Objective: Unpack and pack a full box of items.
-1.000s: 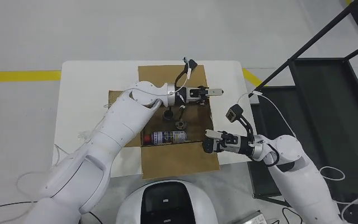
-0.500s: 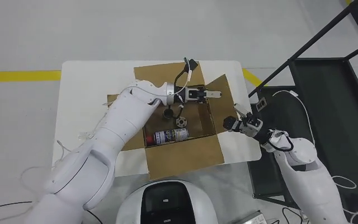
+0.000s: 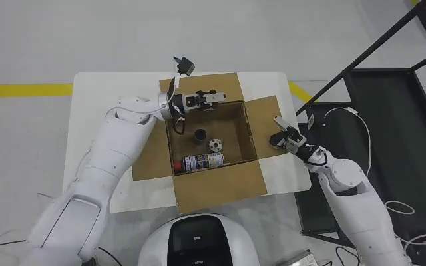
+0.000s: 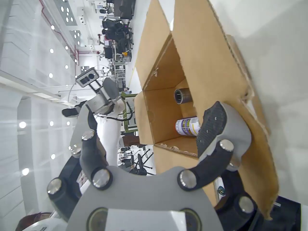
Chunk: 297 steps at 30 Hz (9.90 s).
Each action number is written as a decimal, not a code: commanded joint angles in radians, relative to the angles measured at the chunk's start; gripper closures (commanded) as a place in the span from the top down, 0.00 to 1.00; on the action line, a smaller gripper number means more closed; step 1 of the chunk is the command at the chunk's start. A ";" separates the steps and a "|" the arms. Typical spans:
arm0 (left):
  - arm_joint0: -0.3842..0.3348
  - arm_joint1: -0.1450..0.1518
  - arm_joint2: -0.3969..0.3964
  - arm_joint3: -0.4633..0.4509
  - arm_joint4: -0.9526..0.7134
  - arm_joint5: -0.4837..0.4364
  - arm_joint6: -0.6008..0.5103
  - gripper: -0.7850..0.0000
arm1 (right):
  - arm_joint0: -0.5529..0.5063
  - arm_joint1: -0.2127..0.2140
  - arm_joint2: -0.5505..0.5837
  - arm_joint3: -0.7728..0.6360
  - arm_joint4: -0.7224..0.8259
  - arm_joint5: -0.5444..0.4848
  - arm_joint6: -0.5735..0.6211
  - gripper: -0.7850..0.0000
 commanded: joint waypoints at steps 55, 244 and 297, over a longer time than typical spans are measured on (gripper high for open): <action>0.533 0.186 -0.480 -0.730 0.326 0.244 0.396 1.00 | 0.122 -0.033 -0.167 0.063 -0.165 -0.004 0.068 1.00; 0.696 0.227 -0.653 -0.793 0.234 0.285 0.539 1.00 | 0.102 -0.126 0.020 -0.433 -1.271 0.108 0.210 0.00; 0.696 0.227 -0.653 -0.793 0.234 0.285 0.539 1.00 | 0.415 -0.175 -0.126 0.436 -1.364 0.268 -0.046 1.00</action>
